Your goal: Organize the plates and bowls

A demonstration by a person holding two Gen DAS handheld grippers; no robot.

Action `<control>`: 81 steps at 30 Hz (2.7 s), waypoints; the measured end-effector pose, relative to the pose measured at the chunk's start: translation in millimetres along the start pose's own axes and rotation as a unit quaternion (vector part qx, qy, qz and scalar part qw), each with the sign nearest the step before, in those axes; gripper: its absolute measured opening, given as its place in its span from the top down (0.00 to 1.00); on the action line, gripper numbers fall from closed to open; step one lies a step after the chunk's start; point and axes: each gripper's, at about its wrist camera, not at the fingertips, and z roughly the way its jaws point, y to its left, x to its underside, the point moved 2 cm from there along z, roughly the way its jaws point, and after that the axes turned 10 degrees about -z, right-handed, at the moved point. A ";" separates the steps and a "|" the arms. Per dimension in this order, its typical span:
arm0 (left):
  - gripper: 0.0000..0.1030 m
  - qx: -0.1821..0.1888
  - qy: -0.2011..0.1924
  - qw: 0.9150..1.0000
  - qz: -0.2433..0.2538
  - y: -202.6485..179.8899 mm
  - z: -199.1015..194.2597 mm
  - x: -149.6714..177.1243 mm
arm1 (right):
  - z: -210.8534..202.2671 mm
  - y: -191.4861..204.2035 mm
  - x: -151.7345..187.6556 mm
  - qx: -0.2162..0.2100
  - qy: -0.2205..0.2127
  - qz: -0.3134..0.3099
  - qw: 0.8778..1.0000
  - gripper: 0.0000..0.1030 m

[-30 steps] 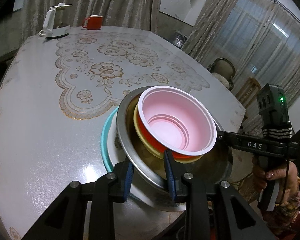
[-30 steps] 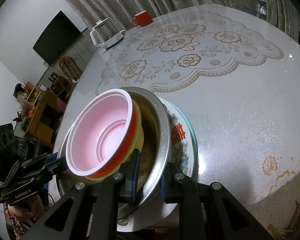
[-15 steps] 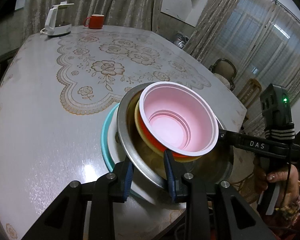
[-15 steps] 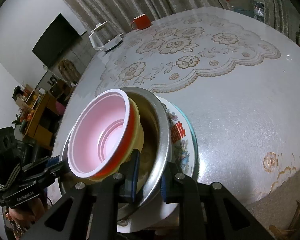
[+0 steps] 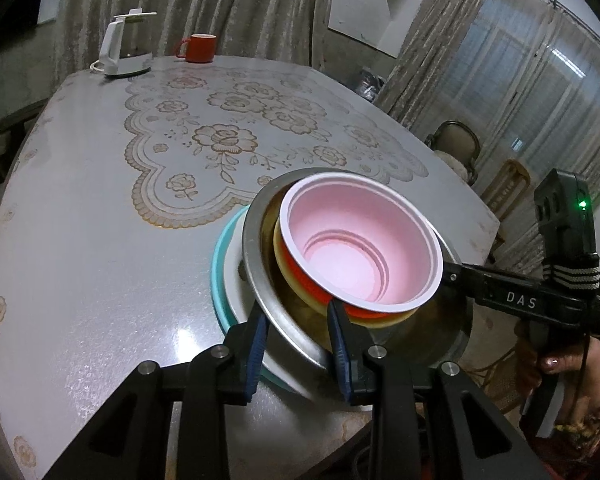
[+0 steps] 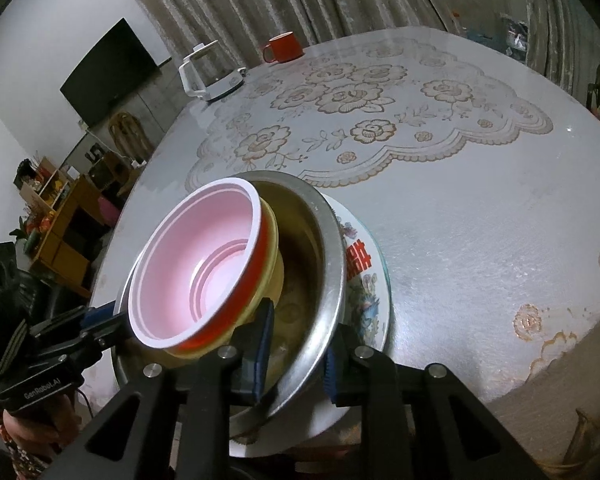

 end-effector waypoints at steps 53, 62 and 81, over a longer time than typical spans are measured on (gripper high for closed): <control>0.00 -0.064 -0.060 0.995 0.054 -41.7 -63.1 112.9 | -87.5 69.8 117.4 0.141 -0.105 -0.134 0.975 0.41; 0.00 -0.078 -0.068 0.994 0.035 -40.5 -70.9 121.7 | -90.7 72.8 120.4 0.141 -0.112 -0.136 0.974 0.41; 0.00 -0.099 -0.067 0.991 0.057 -43.9 -70.9 126.3 | -87.6 80.7 120.2 0.143 -0.107 -0.148 0.973 0.41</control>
